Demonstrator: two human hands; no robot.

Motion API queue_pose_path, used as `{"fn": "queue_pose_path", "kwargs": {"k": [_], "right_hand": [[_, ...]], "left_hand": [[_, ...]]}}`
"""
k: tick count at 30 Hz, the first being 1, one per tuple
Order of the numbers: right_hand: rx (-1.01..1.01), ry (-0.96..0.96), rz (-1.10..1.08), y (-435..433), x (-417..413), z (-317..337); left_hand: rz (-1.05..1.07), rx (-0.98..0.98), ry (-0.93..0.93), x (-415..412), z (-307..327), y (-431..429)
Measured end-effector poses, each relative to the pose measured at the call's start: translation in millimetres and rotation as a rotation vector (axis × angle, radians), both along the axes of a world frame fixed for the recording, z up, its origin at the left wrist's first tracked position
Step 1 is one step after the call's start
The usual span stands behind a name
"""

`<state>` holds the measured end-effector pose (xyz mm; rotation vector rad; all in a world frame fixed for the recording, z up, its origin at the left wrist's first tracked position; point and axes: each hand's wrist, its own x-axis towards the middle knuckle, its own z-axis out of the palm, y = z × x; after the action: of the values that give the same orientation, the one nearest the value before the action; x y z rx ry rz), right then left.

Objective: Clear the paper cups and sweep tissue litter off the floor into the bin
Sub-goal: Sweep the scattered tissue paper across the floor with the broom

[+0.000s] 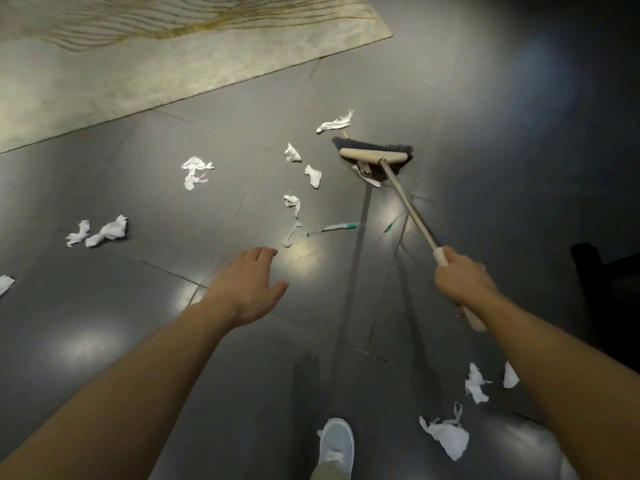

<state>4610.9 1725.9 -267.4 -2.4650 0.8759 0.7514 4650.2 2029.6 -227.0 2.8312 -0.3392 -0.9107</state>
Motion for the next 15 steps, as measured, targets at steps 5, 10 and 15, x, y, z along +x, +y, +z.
{"fn": "queue_pose_path", "kwargs": {"k": [5,10,15], "right_hand": [[-0.009,-0.097,-0.039,-1,47,12],[0.238,-0.212,-0.356,-33,61,18],[0.421,-0.202,-0.649,-61,71,13]], "left_hand": [[0.02,0.037,0.02,11,-6,10],[0.035,0.04,0.031,18,-4,5],[0.018,0.004,-0.014,32,3,-2]]}}
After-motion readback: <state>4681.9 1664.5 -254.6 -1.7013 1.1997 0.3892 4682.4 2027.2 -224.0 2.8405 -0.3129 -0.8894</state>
